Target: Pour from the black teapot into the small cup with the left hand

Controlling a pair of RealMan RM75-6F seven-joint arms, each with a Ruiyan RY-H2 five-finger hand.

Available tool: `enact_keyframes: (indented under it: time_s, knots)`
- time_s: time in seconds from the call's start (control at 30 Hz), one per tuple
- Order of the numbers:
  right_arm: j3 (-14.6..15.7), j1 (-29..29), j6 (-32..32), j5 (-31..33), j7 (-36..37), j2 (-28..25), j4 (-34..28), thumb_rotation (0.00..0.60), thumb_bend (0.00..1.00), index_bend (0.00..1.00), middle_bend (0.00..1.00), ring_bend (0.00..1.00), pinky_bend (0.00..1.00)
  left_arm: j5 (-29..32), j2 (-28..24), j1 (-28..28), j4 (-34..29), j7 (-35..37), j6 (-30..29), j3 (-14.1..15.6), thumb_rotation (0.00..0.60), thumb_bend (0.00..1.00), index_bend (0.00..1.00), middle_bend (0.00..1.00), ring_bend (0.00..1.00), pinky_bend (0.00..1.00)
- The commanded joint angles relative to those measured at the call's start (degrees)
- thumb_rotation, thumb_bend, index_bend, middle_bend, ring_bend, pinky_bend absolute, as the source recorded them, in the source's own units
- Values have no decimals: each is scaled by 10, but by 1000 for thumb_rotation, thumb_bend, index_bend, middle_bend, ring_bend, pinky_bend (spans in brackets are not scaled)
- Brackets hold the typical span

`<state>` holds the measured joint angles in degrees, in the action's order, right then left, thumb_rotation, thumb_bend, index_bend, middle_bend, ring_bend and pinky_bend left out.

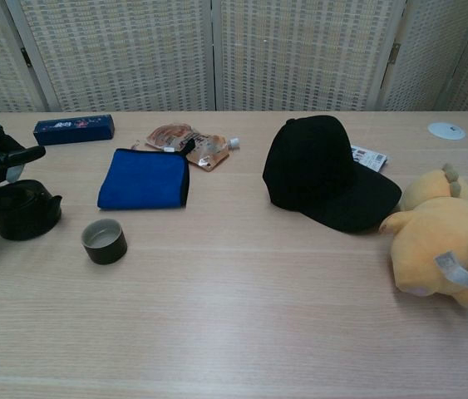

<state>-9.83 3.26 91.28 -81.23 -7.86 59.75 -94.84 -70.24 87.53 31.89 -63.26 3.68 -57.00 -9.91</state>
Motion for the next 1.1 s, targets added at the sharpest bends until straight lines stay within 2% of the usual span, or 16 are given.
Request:
enact_keyframes:
  time_s: [0.03,0.3,0.37,0.4,0.47,0.57,0.6,0.63,0.73,0.83,1.1]
  knots:
    - [0,0,1,-1,1,0,0,600,269,141,209,84,72,0,-2,-2,-3,-3,-3,0,98,249,663,705,598,74]
    - [1,-1,3,-3,2,-1,0,600,270,141,209,84,72,-4,-20,-14,-42,1,-31,-7,95,246,524,480,396,71]
    - [1,-1,2,-3,3,-1,0,600,270,141,209,84,72,-6,-28,-20,-57,3,-45,-10,127,246,489,438,363,71]
    - [2,-1,-1,-3,4,-2,0,600,270,141,209,84,72,-5,-33,-25,-68,3,-55,-13,177,246,475,426,355,71]
    - [5,-1,-5,-3,7,-4,0,600,270,141,209,84,73,-3,-43,-34,-89,-5,-72,-15,332,246,438,404,342,71]
    - [8,-1,-11,-3,9,-6,0,600,269,141,208,84,75,1,-58,-50,-122,-10,-94,-16,527,246,365,359,322,71]
    - [10,-1,-15,-4,12,-8,0,600,270,141,207,84,79,2,-66,-58,-136,-15,-103,-14,575,246,329,329,307,71]
    - [11,-1,-18,-4,15,-9,0,600,269,141,206,84,90,2,-72,-64,-147,-21,-110,-12,594,246,297,298,289,71]
    - [19,1,-34,-9,44,-15,-4,600,271,141,204,84,113,-6,-86,-85,-173,-48,-147,-4,600,246,204,199,217,71]
    - [27,4,-48,-18,60,-22,-5,600,278,141,203,84,114,-15,-98,-106,-198,-69,-184,4,600,246,145,154,186,71]
    - [52,10,-74,-50,91,-28,-4,600,293,141,201,84,142,-32,-138,-162,-280,-99,-249,30,600,246,125,137,170,71]
